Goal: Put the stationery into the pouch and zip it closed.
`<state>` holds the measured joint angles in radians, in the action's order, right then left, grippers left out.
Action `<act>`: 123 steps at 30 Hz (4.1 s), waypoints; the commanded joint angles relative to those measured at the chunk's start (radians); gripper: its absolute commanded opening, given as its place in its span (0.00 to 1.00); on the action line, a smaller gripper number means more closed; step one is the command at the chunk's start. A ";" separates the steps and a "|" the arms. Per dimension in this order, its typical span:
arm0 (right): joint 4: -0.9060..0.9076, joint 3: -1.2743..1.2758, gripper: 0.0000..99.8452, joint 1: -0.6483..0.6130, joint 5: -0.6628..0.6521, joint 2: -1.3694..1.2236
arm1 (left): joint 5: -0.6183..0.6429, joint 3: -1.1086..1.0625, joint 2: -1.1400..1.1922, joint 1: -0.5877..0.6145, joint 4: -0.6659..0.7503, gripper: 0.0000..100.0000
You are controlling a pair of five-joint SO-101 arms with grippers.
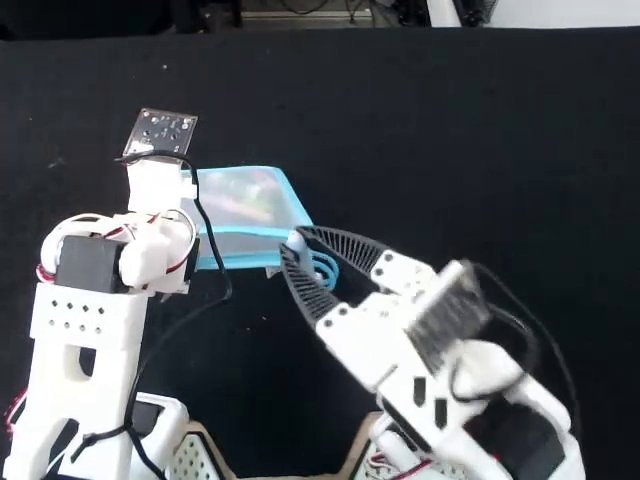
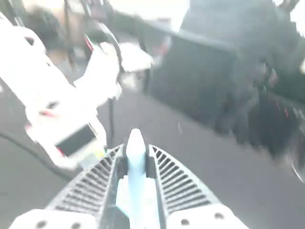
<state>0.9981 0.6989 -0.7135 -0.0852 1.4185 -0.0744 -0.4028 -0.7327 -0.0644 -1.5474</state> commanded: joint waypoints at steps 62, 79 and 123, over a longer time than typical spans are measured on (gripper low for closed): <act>-0.821 0.796 0.01 -0.075 0.017 0.522 | 0.006 -0.002 0.000 -0.016 -0.005 0.03; -0.222 0.545 0.01 -0.081 -0.026 0.524 | 0.006 -0.002 0.000 -0.016 -0.002 0.03; 0.264 0.030 0.08 -0.002 -0.081 -0.084 | 0.006 -0.024 -0.002 -0.010 0.031 0.03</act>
<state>1.2697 0.7848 -0.7841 -0.1603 1.3464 -0.0744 -0.4381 -0.7357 -0.0736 -1.5259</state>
